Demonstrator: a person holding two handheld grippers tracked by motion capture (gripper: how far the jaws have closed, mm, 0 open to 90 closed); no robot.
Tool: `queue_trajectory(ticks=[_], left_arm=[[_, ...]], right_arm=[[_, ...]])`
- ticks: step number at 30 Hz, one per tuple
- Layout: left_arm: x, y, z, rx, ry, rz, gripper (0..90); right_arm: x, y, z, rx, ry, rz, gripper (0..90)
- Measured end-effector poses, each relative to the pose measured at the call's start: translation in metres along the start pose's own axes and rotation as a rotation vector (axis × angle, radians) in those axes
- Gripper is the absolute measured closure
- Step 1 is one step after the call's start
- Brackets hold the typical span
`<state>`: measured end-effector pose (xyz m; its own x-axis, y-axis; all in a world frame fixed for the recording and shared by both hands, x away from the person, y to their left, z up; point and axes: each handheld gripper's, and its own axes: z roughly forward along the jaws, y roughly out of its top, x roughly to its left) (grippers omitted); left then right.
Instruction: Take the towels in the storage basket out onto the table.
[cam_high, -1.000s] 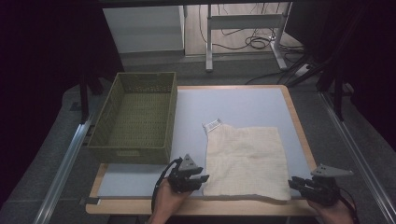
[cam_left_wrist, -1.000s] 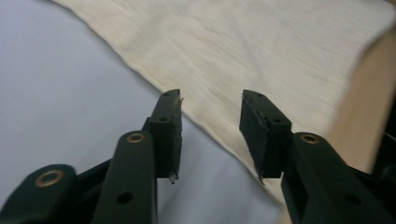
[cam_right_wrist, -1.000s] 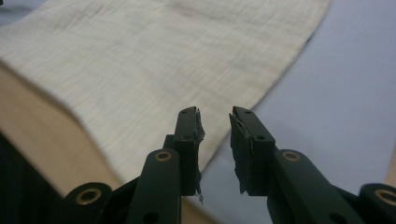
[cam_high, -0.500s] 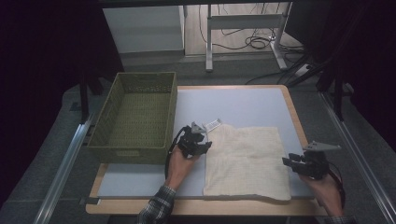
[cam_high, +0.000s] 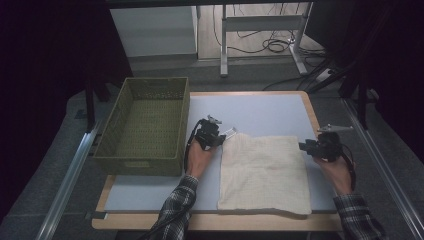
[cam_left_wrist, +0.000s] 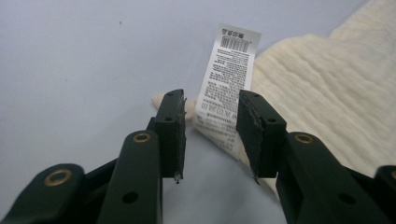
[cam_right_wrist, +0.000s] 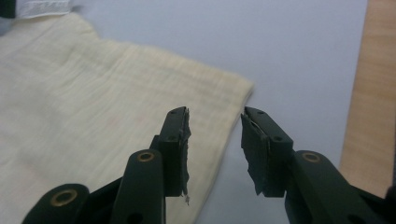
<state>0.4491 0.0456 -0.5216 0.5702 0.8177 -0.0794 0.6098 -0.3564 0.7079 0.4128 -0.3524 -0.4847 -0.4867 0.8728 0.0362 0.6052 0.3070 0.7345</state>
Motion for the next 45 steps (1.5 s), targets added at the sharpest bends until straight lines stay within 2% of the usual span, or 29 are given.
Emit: queue_trajectory(ticks=[1, 7, 8, 9, 12, 15, 16, 19, 20, 21, 23, 24, 25, 26, 27, 29, 30, 31, 32, 34, 35, 37, 41, 45], left_arm=[[-0.001, 0.002, 0.004, 0.001, 0.026, 0.014, 61.0], [0.0, 0.001, 0.014, 0.015, 0.068, 0.04, 49.8], [0.0, 0.001, 0.014, 0.015, 0.068, 0.04, 48.6], [0.0, 0.001, 0.015, 0.01, 0.063, 0.036, 48.0], [0.002, -0.001, 0.016, 0.009, 0.028, 0.011, 48.1], [0.001, -0.002, 0.016, 0.009, 0.015, 0.002, 48.9], [-0.001, -0.002, 0.016, 0.006, 0.012, 0.003, 56.9], [-0.006, 0.001, 0.015, 0.031, -0.013, 0.002, 70.6], [-0.007, 0.002, 0.015, 0.04, -0.04, 0.004, 78.0], [-0.008, 0.003, 0.015, 0.043, -0.037, 0.014, 85.9], [-0.01, 0.008, 0.016, 0.057, -0.012, 0.055, 87.6], [-0.01, 0.008, 0.016, 0.057, -0.012, 0.055, 87.8], [-0.01, 0.01, 0.015, 0.057, 0.023, 0.075, 87.8], [-0.008, 0.012, 0.014, 0.044, 0.041, 0.072, 87.9], [-0.001, 0.017, 0.01, 0.019, 0.042, 0.051, 87.9], [0.006, 0.025, 0.005, -0.01, 0.07, 0.049, 87.9], [0.006, 0.025, 0.005, -0.01, 0.07, 0.049, 87.9], [0.01, 0.035, -0.002, -0.036, 0.089, 0.055, 87.8], [0.011, 0.038, -0.005, -0.047, 0.094, 0.055, 87.8], [0.009, 0.042, -0.01, -0.066, 0.094, 0.068, 87.7], [0.007, 0.042, -0.012, -0.074, 0.102, 0.089, 87.7], [0.003, 0.039, -0.015, -0.089, 0.094, 0.105, 87.4], [-0.004, 0.032, -0.026, -0.123, 0.074, 0.113, 87.3], [-0.01, 0.024, -0.038, -0.142, 0.05, 0.114, 87.3]], right_arm=[[-0.002, 0.005, 0.006, 0.007, -0.013, -0.007, 61.8], [-0.012, 0.012, 0.035, 0.026, -0.039, -0.001, 60.5], [-0.012, 0.012, 0.035, 0.026, -0.039, -0.001, 60.5], [-0.015, 0.012, 0.043, 0.024, -0.044, -0.003, 58.1], [-0.018, 0.011, 0.051, 0.037, -0.048, -0.012, 56.0], [-0.017, 0.01, 0.055, 0.045, -0.053, -0.027, 58.9], [-0.015, 0.01, 0.054, 0.048, -0.047, -0.014, 69.6], [-0.013, 0.011, 0.055, 0.061, -0.012, -0.001, 87.0], [-0.012, 0.012, 0.055, 0.067, -0.005, 0.003, 88.2], [-0.011, 0.013, 0.055, 0.073, -0.011, -0.001, 88.7], [-0.01, 0.015, 0.055, 0.084, -0.017, -0.008, 89.1], [-0.01, 0.015, 0.055, 0.084, -0.017, -0.008, 89.1], [-0.01, 0.017, 0.055, 0.081, -0.025, -0.011, 89.2], [-0.012, 0.02, 0.053, 0.065, -0.025, 0.0, 89.2], [-0.014, 0.023, 0.052, 0.057, -0.029, 0.003, 89.3], [-0.016, 0.028, 0.051, 0.043, -0.035, 0.002, 89.3], [-0.016, 0.028, 0.051, 0.043, -0.035, 0.002, 89.3], [-0.018, 0.037, 0.047, 0.02, -0.042, 0.007, 89.3], [-0.018, 0.04, 0.045, 0.006, -0.043, 0.012, 89.4], [-0.018, 0.044, 0.041, -0.012, -0.034, 0.02, 89.3], [-0.016, 0.045, 0.04, -0.015, -0.037, 0.009, 89.3], [-0.013, 0.044, 0.037, -0.021, -0.029, -0.009, 89.2], [-0.008, 0.038, 0.023, -0.048, -0.002, -0.019, 89.0], [-0.003, 0.03, 0.002, -0.079, 0.021, -0.028, 89.0]])
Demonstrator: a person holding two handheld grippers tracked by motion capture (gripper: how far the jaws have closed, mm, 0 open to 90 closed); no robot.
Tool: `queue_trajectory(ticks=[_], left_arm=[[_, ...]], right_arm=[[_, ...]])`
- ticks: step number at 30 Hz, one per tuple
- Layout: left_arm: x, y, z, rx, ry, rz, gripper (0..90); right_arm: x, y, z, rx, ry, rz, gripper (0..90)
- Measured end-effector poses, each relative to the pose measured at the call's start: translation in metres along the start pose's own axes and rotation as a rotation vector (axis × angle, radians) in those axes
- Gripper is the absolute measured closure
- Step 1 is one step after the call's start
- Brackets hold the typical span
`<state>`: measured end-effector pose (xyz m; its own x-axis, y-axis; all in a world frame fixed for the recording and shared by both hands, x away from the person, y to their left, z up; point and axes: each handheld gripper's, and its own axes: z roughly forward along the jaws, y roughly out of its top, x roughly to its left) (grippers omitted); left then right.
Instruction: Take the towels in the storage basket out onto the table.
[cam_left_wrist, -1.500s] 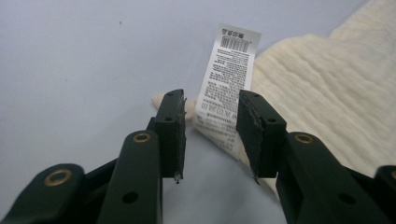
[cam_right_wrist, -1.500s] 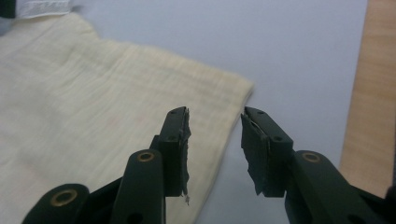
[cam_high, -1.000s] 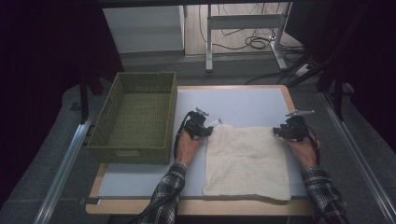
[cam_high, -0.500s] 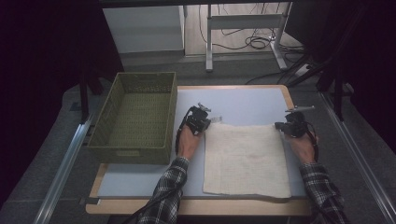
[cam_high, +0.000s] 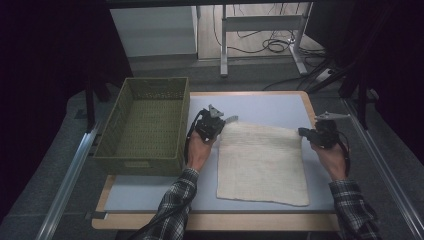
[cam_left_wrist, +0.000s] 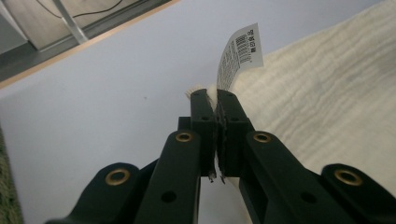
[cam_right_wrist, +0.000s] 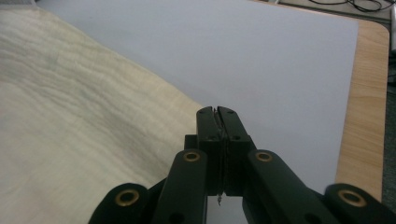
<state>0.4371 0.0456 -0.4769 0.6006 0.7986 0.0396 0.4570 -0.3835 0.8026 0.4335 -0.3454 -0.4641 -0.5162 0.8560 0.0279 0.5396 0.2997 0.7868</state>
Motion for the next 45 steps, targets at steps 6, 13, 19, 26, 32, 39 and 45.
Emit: queue_trajectory(ticks=[6, 13, 19, 26, 32, 39, 45], left_arm=[[-0.016, -0.017, -0.014, -0.008, -0.031, 0.015, 87.2], [-0.027, -0.038, -0.029, -0.009, -0.088, 0.02, 87.2], [-0.037, -0.053, -0.04, -0.019, -0.124, 0.027, 87.2], [-0.054, -0.07, -0.052, -0.034, -0.172, 0.033, 87.1], [-0.062, -0.08, -0.06, -0.036, -0.181, 0.046, 87.1], [-0.064, -0.09, -0.068, -0.018, -0.196, 0.032, 86.6], [-0.069, -0.107, -0.057, 0.059, -0.219, 0.025, 81.6]], right_arm=[[0.011, -0.013, -0.025, -0.017, 0.029, -0.027, 88.9], [0.022, -0.036, -0.047, -0.008, 0.046, -0.043, 89.1], [0.03, -0.053, -0.057, 0.004, 0.062, -0.033, 89.1], [0.043, -0.08, -0.073, 0.018, 0.07, -0.049, 89.1], [0.056, -0.096, -0.085, 0.023, 0.093, -0.053, 89.0], [0.065, -0.111, -0.088, 0.057, 0.118, -0.048, 88.8], [0.063, -0.125, -0.079, 0.091, 0.123, -0.026, 86.2]])
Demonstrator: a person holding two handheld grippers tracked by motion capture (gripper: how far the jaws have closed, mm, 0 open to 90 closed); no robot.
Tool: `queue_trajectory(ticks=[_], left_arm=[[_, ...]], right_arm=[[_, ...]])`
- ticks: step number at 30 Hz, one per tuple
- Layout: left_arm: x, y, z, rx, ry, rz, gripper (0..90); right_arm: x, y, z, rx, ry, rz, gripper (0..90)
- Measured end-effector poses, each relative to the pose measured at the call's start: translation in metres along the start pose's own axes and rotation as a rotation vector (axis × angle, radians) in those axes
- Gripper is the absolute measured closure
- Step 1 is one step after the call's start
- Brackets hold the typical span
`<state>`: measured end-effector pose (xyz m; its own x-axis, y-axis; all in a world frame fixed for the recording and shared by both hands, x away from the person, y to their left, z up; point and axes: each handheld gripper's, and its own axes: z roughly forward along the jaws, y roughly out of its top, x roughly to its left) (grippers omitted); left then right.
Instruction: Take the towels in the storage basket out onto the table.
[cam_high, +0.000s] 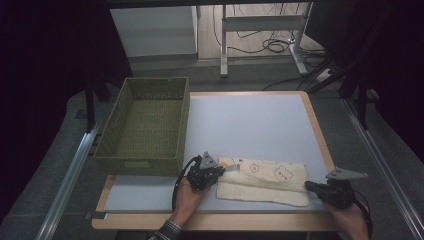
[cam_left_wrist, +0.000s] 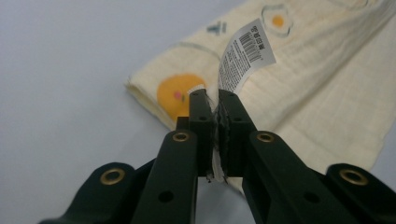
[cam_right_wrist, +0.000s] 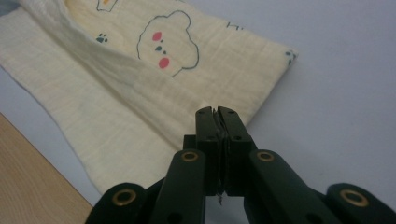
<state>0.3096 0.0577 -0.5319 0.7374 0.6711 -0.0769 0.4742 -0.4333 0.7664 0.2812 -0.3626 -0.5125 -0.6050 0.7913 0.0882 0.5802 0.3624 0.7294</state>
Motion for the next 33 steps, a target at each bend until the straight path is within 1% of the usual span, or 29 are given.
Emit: queue_trajectory(ticks=[1, 2, 3, 5, 7, 9, 10, 11, 12, 13, 14, 15, 17, 18, 19, 20, 22, 24, 27, 31, 32, 33], left_arm=[[0.001, -0.002, 0.0, 0.003, 0.003, -0.009, 76.6], [0.001, -0.002, 0.0, 0.003, 0.003, -0.009, 73.5], [0.002, -0.001, -0.002, -0.004, 0.001, -0.017, 73.5], [0.003, 0.005, -0.006, -0.021, -0.018, -0.031, 64.5], [0.002, 0.009, -0.006, -0.017, -0.03, -0.028, 59.7], [0.001, 0.011, -0.004, -0.01, -0.038, -0.032, 56.8], [0.001, 0.011, -0.004, -0.01, -0.038, -0.032, 56.3], [0.003, 0.009, -0.004, -0.016, -0.046, -0.052, 56.0], [0.003, 0.009, -0.004, -0.016, -0.046, -0.052, 55.9], [0.004, 0.006, -0.007, -0.027, -0.055, -0.073, 56.1], [0.004, 0.006, -0.007, -0.027, -0.055, -0.073, 56.1], [0.006, 0.004, -0.014, -0.039, -0.045, -0.089, 56.1], [0.007, 0.003, -0.026, -0.058, -0.036, -0.101, 55.7], [0.007, 0.003, -0.026, -0.058, -0.036, -0.101, 55.0], [0.008, 0.004, -0.037, -0.077, -0.029, -0.104, 54.9], [0.008, 0.005, -0.04, -0.082, -0.029, -0.104, 54.6], [0.006, 0.007, -0.043, -0.083, -0.031, -0.096, 54.0], [0.003, 0.008, -0.041, -0.071, -0.041, -0.087, 54.0], [-0.001, 0.006, -0.034, -0.041, -0.061, -0.082, 54.4], [-0.007, -0.003, -0.03, -0.007, -0.086, -0.073, 55.5], [-0.007, -0.003, -0.03, -0.007, -0.086, -0.073, 55.6], [-0.009, -0.007, -0.03, 0.0, -0.092, -0.071, 55.7]], right_arm=[[-0.001, 0.0, -0.004, -0.009, -0.012, 0.002, 80.7], [-0.001, 0.0, -0.004, -0.009, -0.012, 0.002, 80.7], [-0.001, 0.001, -0.006, -0.015, -0.018, -0.001, 79.4], [-0.003, 0.008, -0.017, -0.043, -0.024, 0.001, 76.3], [-0.002, 0.012, -0.018, -0.048, -0.024, -0.004, 74.2], [-0.001, 0.015, -0.016, -0.044, -0.011, -0.01, 72.2], [-0.001, 0.015, -0.016, -0.044, -0.011, -0.01, 72.2], [0.002, 0.014, -0.012, -0.035, 0.004, -0.013, 71.5], [0.002, 0.014, -0.012, -0.035, 0.004, -0.013, 71.5], [0.006, 0.012, -0.01, -0.027, 0.011, -0.022, 71.2], [0.006, 0.012, -0.009, -0.026, 0.012, -0.022, 70.9], [0.007, 0.01, -0.009, -0.021, 0.013, -0.023, 70.7], [0.007, 0.009, -0.011, -0.018, 0.013, -0.022, 70.1], [0.007, 0.008, -0.012, -0.019, 0.01, -0.02, 70.0], [0.006, 0.008, -0.013, -0.022, 0.011, -0.017, 70.0], [0.006, 0.008, -0.014, -0.023, 0.013, -0.013, 69.9], [0.006, 0.007, -0.016, -0.023, 0.016, -0.009, 69.8], [0.008, 0.007, -0.018, -0.021, 0.018, -0.01, 69.8], [0.01, 0.005, -0.02, -0.021, 0.024, -0.008, 69.8], [0.012, 0.0, -0.024, -0.017, 0.029, -0.002, 69.8], [0.012, 0.0, -0.024, -0.017, 0.029, -0.002, 69.8], [0.015, -0.004, -0.026, -0.015, 0.034, -0.004, 69.8]])
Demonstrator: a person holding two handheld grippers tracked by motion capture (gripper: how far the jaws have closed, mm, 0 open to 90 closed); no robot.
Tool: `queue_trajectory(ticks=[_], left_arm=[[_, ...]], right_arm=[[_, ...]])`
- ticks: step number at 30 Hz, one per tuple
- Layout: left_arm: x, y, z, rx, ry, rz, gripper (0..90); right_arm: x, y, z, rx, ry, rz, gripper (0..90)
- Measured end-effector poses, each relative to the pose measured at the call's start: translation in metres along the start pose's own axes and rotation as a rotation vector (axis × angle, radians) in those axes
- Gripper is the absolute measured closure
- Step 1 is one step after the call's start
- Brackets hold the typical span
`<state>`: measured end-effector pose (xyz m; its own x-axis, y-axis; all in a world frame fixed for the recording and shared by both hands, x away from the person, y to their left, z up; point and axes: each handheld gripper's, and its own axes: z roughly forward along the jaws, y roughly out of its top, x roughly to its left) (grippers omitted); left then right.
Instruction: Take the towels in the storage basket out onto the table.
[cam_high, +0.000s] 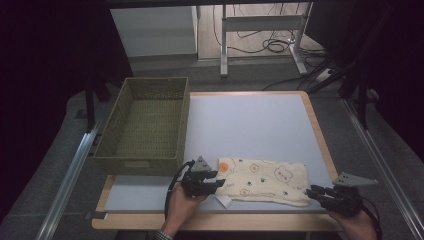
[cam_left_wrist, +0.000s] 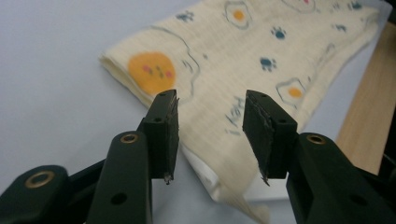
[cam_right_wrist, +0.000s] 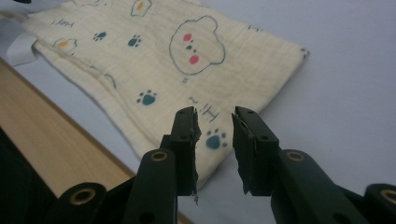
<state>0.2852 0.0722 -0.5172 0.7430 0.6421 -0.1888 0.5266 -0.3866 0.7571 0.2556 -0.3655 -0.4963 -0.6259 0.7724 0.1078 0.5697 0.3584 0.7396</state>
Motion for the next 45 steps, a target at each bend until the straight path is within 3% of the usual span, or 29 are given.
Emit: queue_trajectory(ticks=[4, 7, 10, 13, 16, 22, 27, 30, 35, 36, 40, 45], left_arm=[[-0.006, -0.015, 0.002, 0.042, -0.013, 0.019, 56.2], [-0.008, -0.021, 0.006, 0.057, -0.005, 0.027, 58.7], [-0.009, -0.023, 0.007, 0.051, -0.007, 0.029, 70.8], [-0.011, -0.02, 0.006, 0.056, -0.002, 0.052, 87.4], [-0.014, -0.017, 0.003, 0.051, 0.009, 0.073, 88.6], [-0.016, -0.013, -0.012, 0.007, 0.014, 0.074, 88.9], [-0.017, -0.02, -0.012, 0.026, 0.011, 0.068, 88.8], [-0.015, -0.025, -0.006, 0.045, 0.001, 0.059, 87.1], [-0.012, -0.02, -0.008, 0.033, 0.001, 0.044, 60.4], [-0.009, -0.012, -0.01, 0.015, 0.026, 0.033, 56.2], [-0.001, 0.007, -0.004, -0.005, 0.064, 0.018, 50.3], [0.012, 0.029, 0.018, 0.006, 0.128, 0.012, 50.7]], right_arm=[[0.005, -0.007, -0.001, 0.01, 0.017, 0.002, 67.4], [0.006, -0.014, 0.004, 0.037, 0.004, 0.001, 67.8], [0.007, -0.019, 0.01, 0.055, 0.003, 0.002, 81.5], [0.01, -0.018, 0.01, 0.042, -0.01, -0.014, 86.2], [0.014, -0.014, 0.004, 0.025, -0.025, -0.042, 86.5], [0.019, -0.008, -0.011, -0.008, -0.023, -0.056, 86.2], [0.024, -0.014, -0.012, 0.02, -0.008, -0.061, 86.0], [0.019, -0.022, -0.005, 0.054, -0.002, -0.032, 83.7], [0.014, -0.024, -0.006, 0.044, 0.007, -0.002, 73.9], [0.012, -0.019, -0.012, 0.017, 0.0, 0.002, 69.4], [0.006, -0.007, -0.013, -0.014, -0.021, 0.013, 67.5], [-0.01, 0.015, 0.006, -0.046, -0.052, 0.025, 67.5]])
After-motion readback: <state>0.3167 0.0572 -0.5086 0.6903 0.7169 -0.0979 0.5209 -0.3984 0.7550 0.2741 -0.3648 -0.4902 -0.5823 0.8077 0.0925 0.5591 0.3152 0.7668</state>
